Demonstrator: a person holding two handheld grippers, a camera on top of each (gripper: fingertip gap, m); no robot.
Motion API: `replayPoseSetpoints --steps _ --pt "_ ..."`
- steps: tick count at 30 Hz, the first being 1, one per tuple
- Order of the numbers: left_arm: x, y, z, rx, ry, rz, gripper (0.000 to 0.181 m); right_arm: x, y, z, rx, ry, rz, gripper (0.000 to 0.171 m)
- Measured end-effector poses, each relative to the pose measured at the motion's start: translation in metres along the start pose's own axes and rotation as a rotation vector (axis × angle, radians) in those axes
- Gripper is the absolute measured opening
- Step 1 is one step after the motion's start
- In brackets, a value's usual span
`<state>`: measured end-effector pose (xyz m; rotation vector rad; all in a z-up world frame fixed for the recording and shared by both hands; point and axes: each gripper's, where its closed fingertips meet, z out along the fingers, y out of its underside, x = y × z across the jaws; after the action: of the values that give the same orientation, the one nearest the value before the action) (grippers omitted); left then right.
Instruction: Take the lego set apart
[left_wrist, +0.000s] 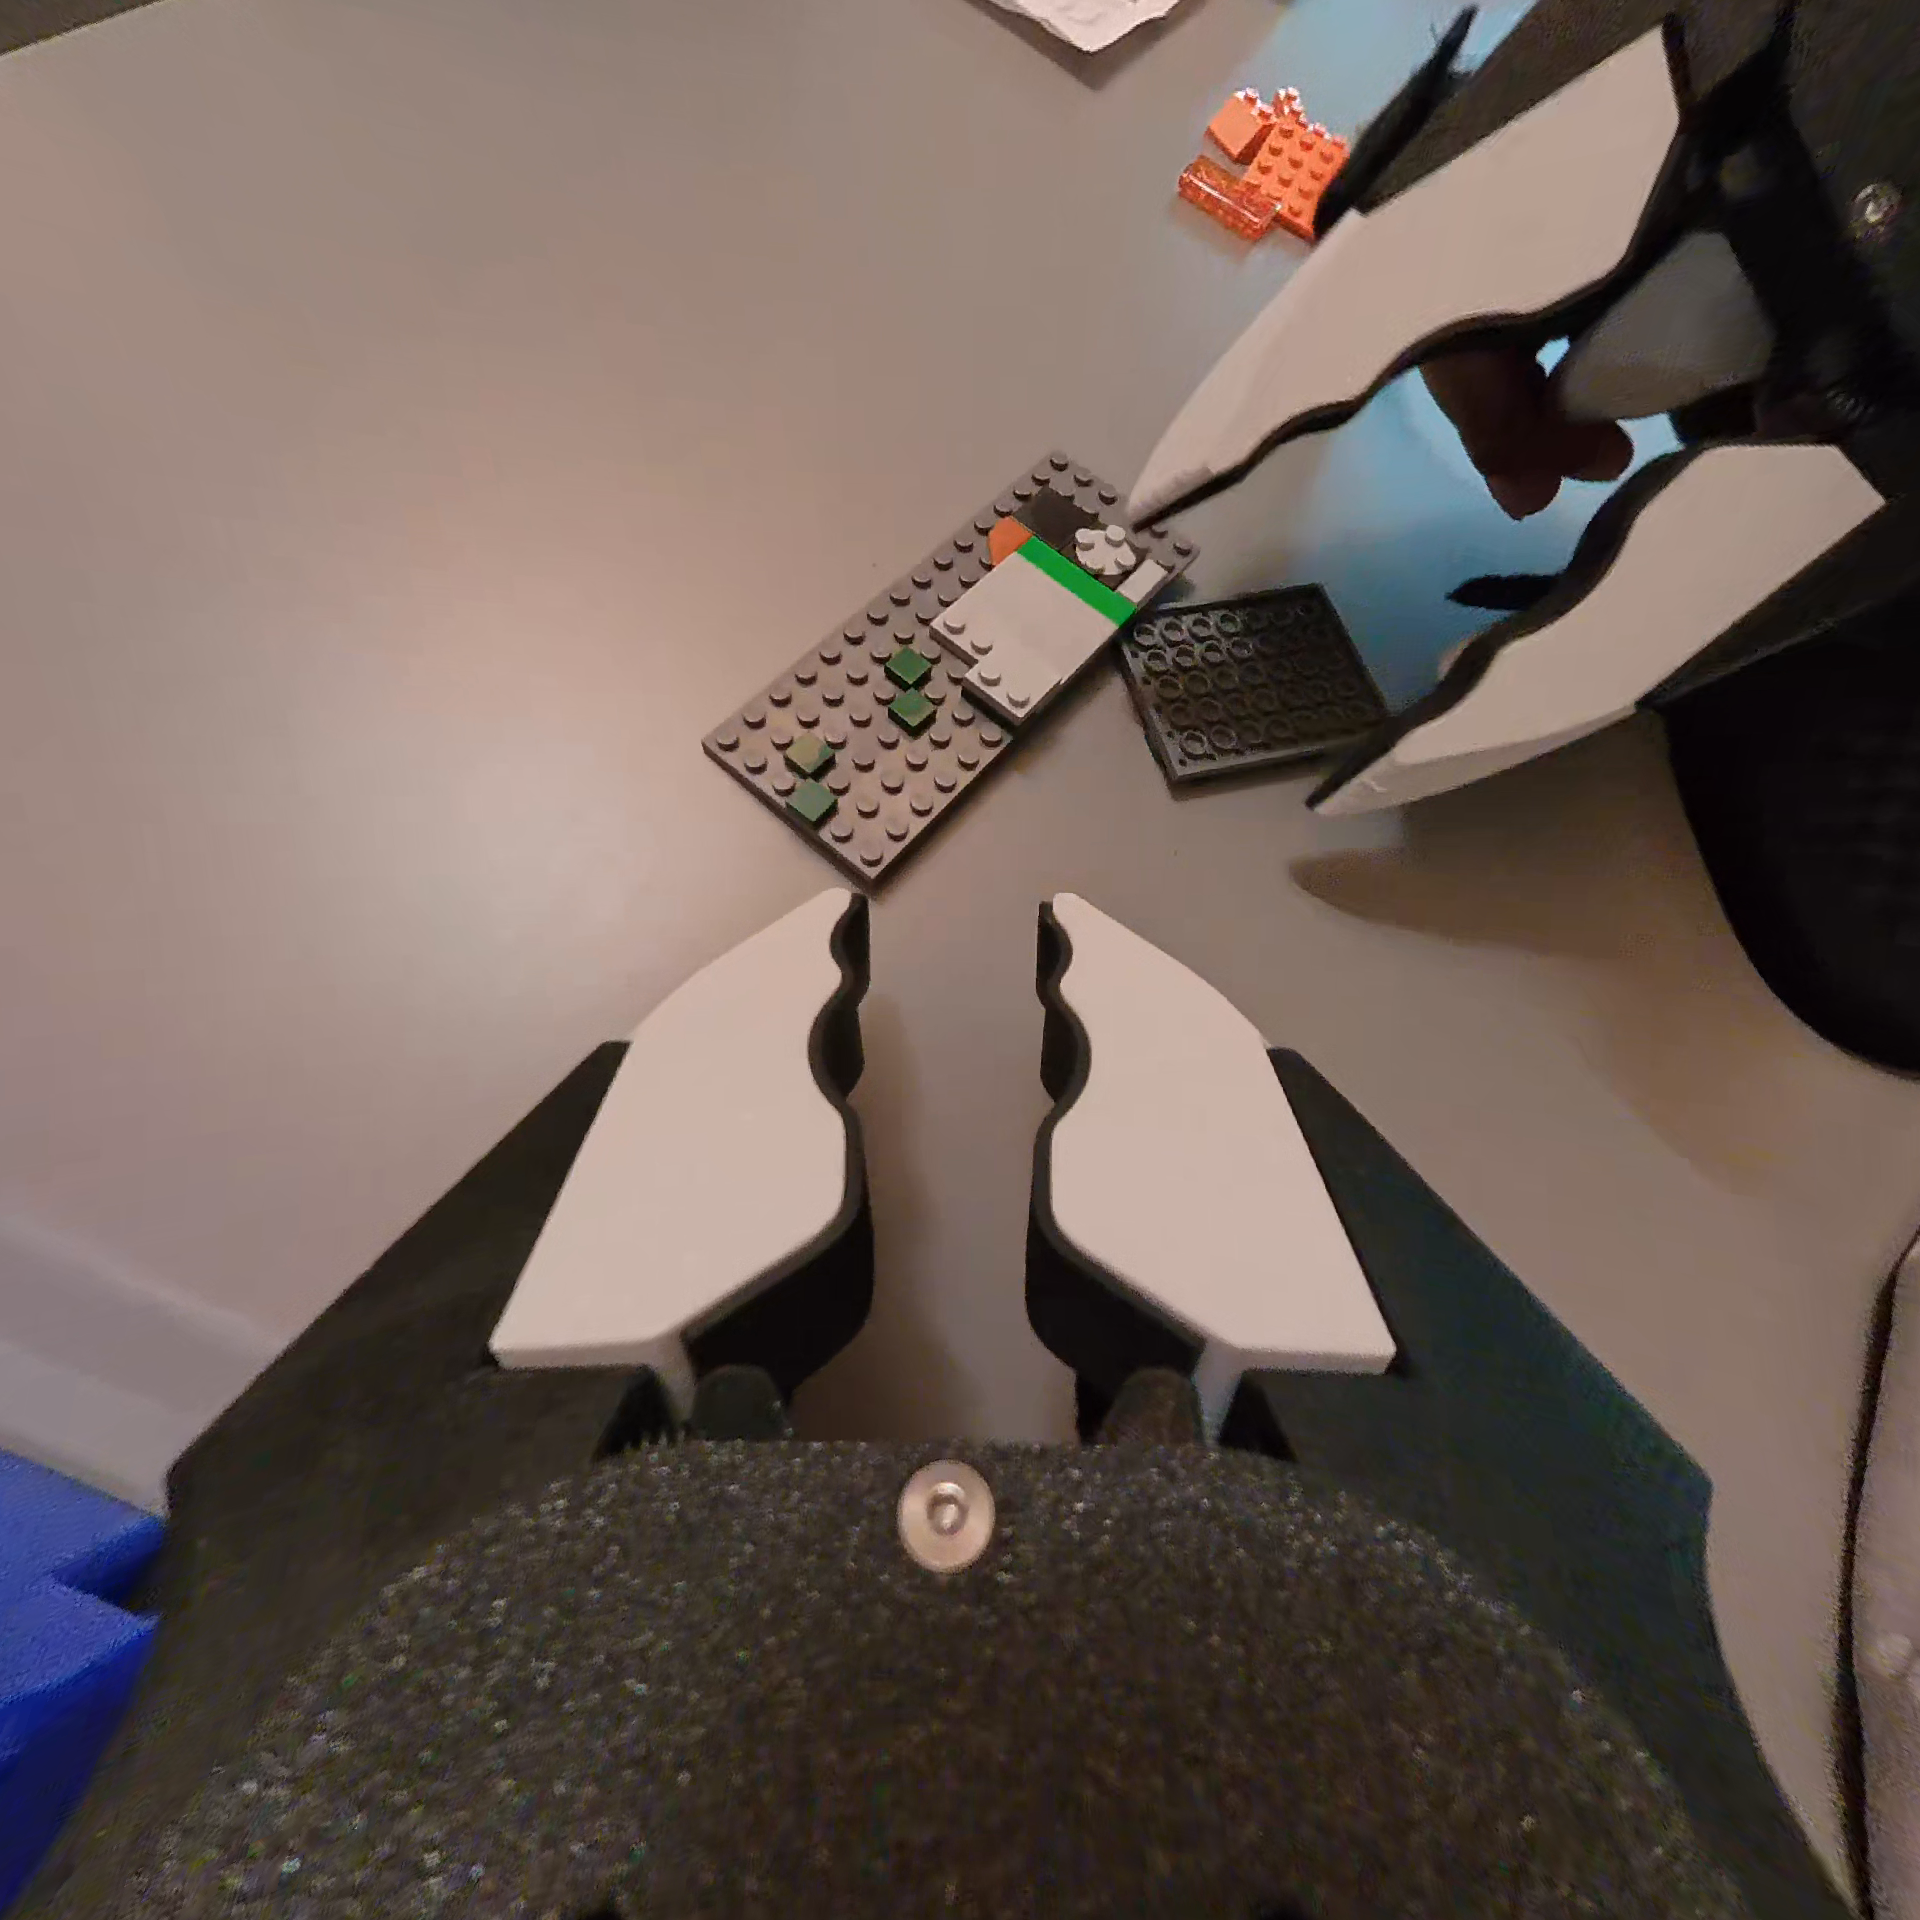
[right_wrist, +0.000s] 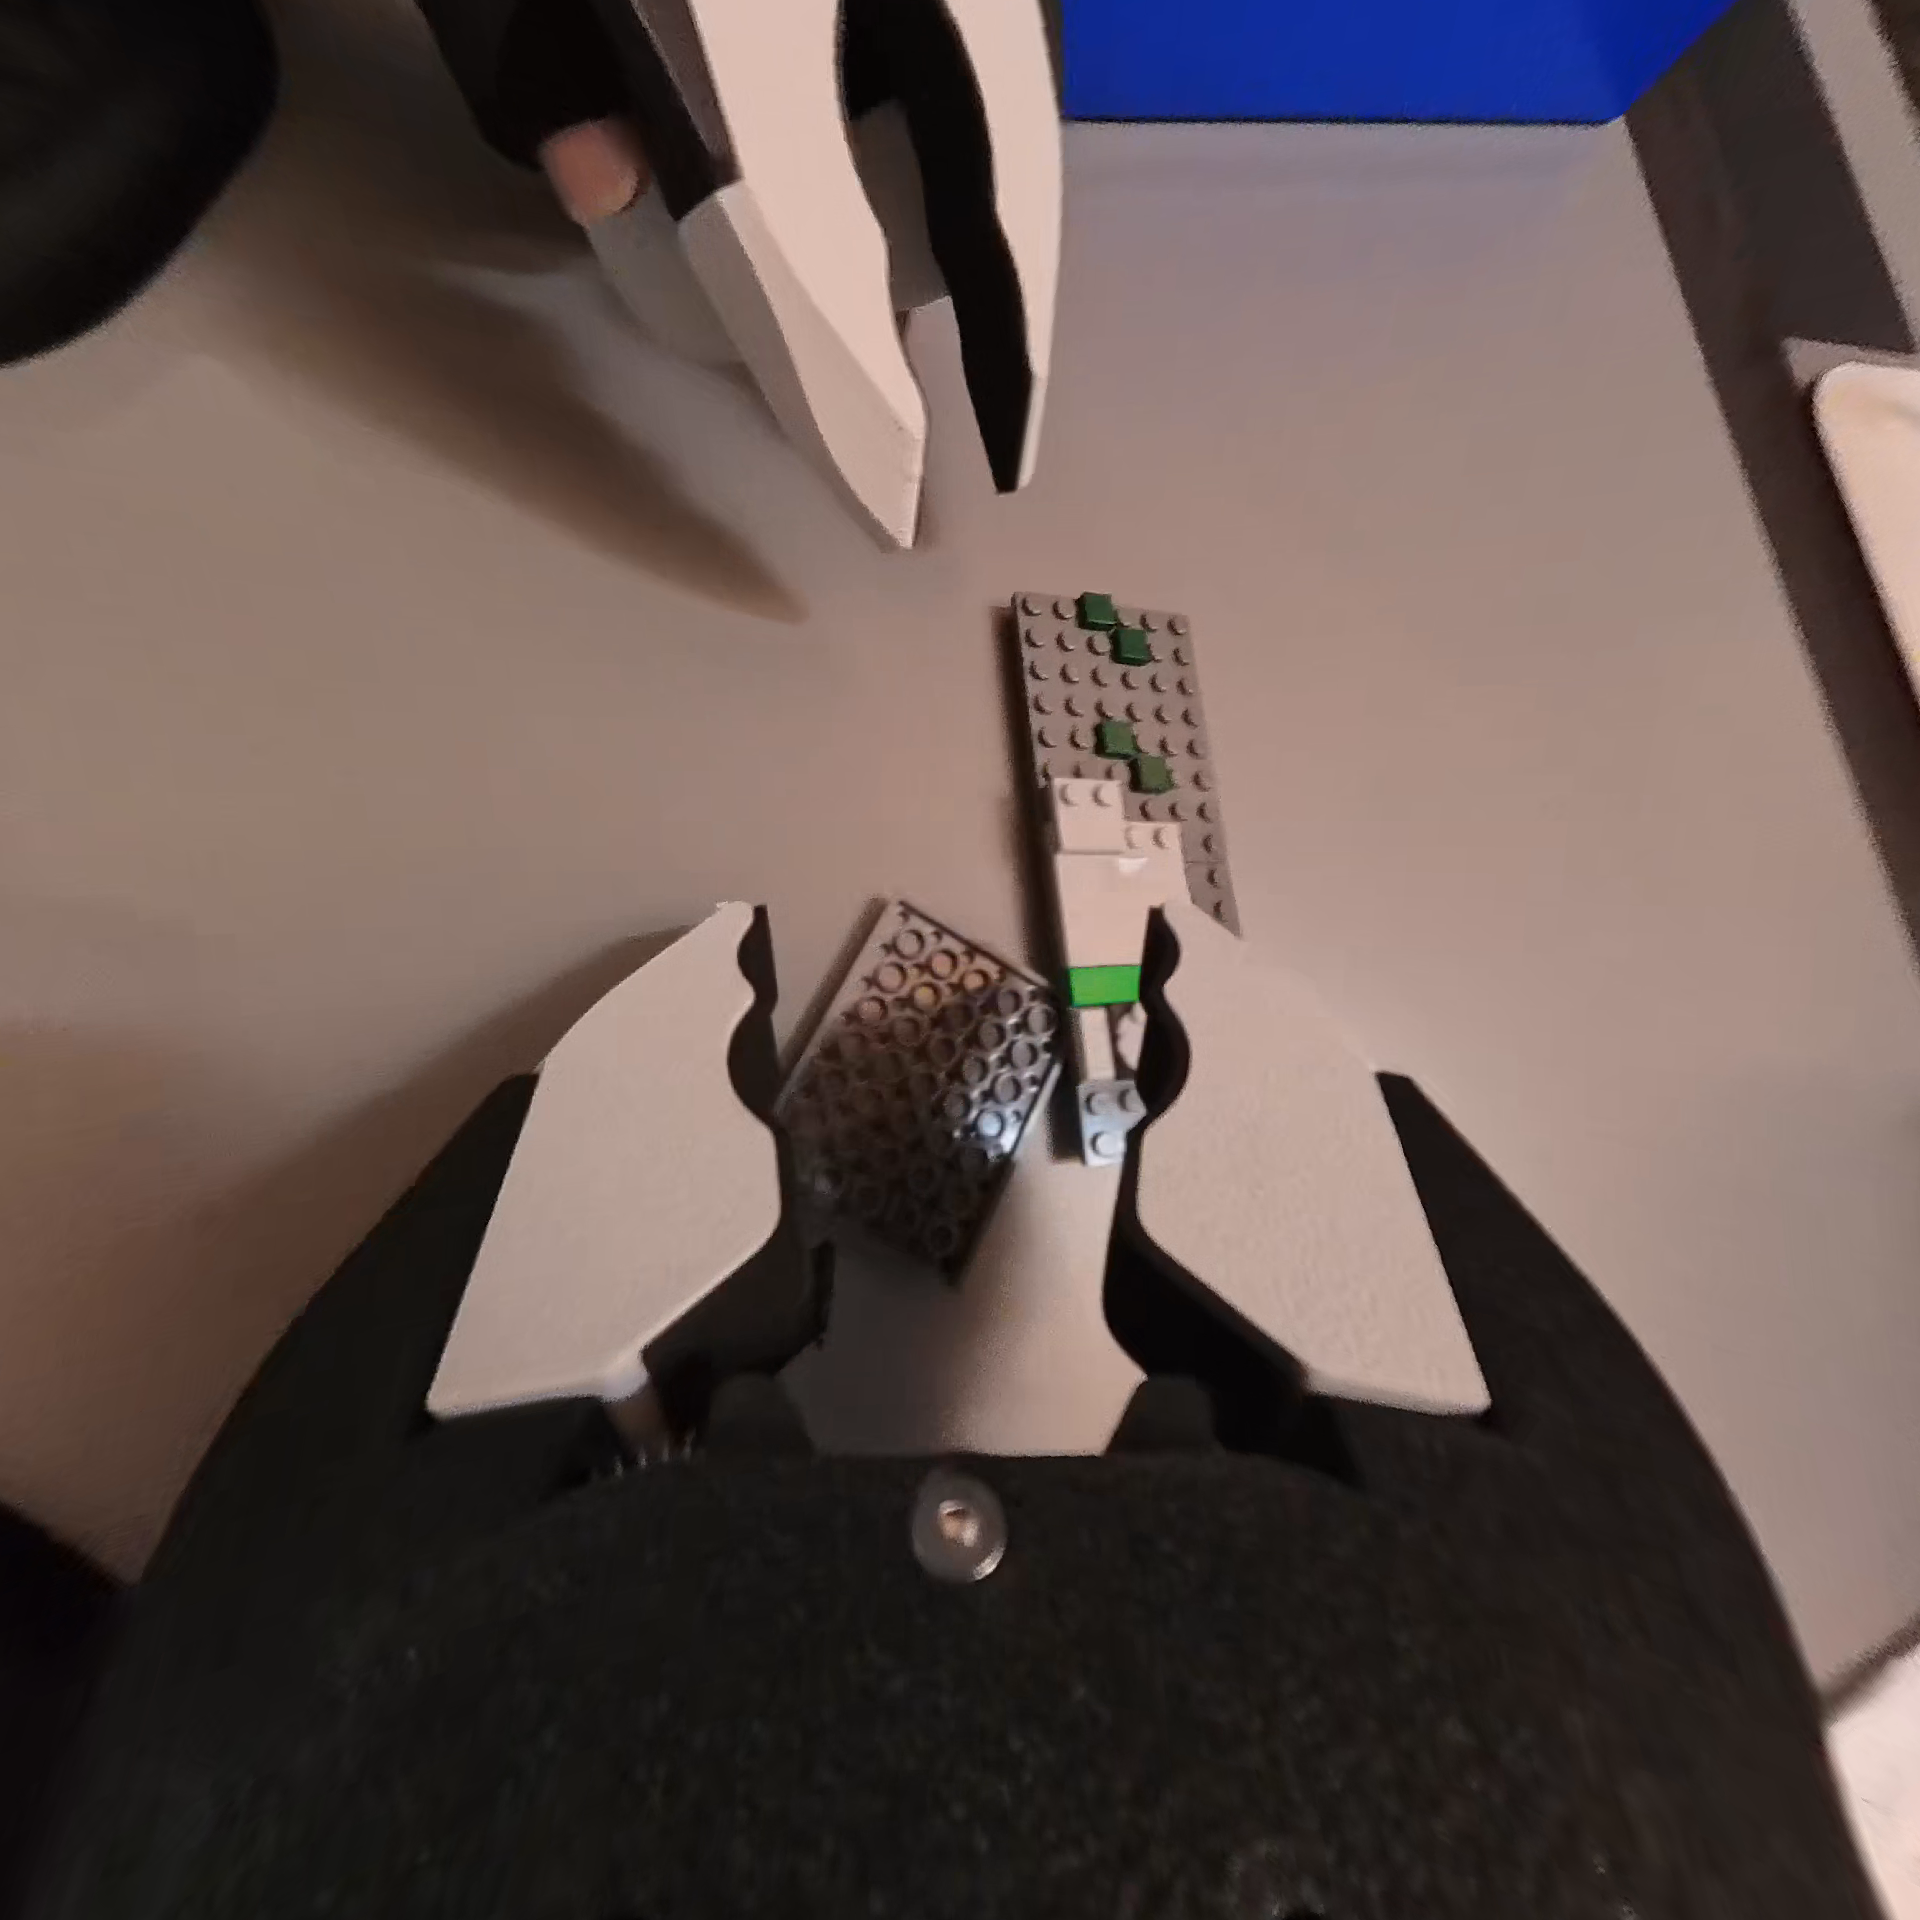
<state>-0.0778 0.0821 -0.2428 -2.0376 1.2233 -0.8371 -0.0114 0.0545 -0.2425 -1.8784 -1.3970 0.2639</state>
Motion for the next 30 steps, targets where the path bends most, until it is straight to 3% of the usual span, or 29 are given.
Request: replayPoseSetpoints --steps 4,8,11,14,19,23,25,26,30 --pt "0.003 0.005 0.004 -0.012 -0.001 0.029 0.030 0.026 0.006 0.008 -0.029 -0.019 0.077 0.065" --pt "0.006 0.007 0.005 -0.010 0.001 0.058 0.030 0.036 0.018 0.026 -0.097 -0.194 0.166 0.071" --pt "0.006 0.006 0.005 -0.003 -0.001 0.077 0.030 0.036 0.018 0.035 -0.128 -0.267 0.142 0.050" --pt "0.005 0.004 0.004 0.017 -0.020 0.101 0.031 0.038 0.015 0.038 -0.160 -0.274 0.098 0.050" --pt "-0.001 -0.005 -0.004 0.041 -0.158 0.356 0.052 0.023 -0.008 0.033 -0.077 -0.211 -0.107 0.049" --pt "0.011 0.011 0.005 -0.043 -0.096 0.434 0.077 0.001 -0.024 0.022 -0.055 -0.216 -0.266 0.049" --pt "0.014 0.018 0.009 -0.083 -0.095 0.491 0.073 -0.008 -0.030 0.018 -0.031 -0.240 -0.296 0.049" --pt "0.017 0.018 0.008 -0.082 -0.091 0.527 0.060 -0.010 -0.032 0.017 -0.020 -0.248 -0.295 0.049" --pt "0.023 0.017 0.008 -0.100 -0.055 0.469 0.059 -0.011 -0.027 0.018 0.011 -0.310 -0.211 0.050"
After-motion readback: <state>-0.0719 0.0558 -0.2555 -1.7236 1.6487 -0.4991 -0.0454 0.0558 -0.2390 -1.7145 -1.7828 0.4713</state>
